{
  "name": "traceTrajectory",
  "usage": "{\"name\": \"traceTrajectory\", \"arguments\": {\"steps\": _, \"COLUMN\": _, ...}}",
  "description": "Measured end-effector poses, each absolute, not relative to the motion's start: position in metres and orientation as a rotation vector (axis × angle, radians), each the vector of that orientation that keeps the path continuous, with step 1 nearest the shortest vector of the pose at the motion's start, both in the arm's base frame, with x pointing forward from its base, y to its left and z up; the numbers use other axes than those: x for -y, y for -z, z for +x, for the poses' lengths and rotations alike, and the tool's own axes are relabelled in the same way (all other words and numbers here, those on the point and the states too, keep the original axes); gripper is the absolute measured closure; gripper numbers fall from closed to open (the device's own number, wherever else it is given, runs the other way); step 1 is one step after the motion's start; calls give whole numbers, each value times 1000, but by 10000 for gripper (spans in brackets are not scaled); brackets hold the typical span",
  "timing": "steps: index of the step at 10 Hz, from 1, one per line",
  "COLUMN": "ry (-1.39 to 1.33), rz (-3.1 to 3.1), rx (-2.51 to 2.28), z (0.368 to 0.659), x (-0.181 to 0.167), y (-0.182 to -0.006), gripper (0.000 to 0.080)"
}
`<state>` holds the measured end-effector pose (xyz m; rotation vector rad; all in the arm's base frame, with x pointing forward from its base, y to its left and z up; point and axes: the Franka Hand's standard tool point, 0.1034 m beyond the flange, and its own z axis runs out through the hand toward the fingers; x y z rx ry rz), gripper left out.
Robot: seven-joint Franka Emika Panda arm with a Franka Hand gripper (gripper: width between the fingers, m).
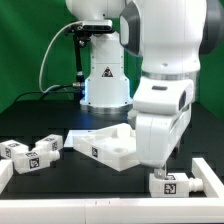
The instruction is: Assemble one leg
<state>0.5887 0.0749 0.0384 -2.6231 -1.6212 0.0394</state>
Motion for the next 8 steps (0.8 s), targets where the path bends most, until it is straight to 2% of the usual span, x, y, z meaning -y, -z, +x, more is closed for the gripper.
{"name": "traceTrajectory", "arguments": {"steps": 3, "ry": -31, "rz": -2620, "rx": 1618, "z": 588, "x": -75, "y": -24, "gripper": 150}}
{"name": "traceTrajectory", "arguments": {"steps": 7, "ry": -38, "rz": -2620, "rx": 1616, "z": 588, "x": -69, "y": -22, "gripper": 150}}
{"name": "traceTrajectory", "arguments": {"steps": 8, "ry": -38, "rz": -2620, "rx": 1616, "z": 587, "x": -69, "y": -22, "gripper": 264}}
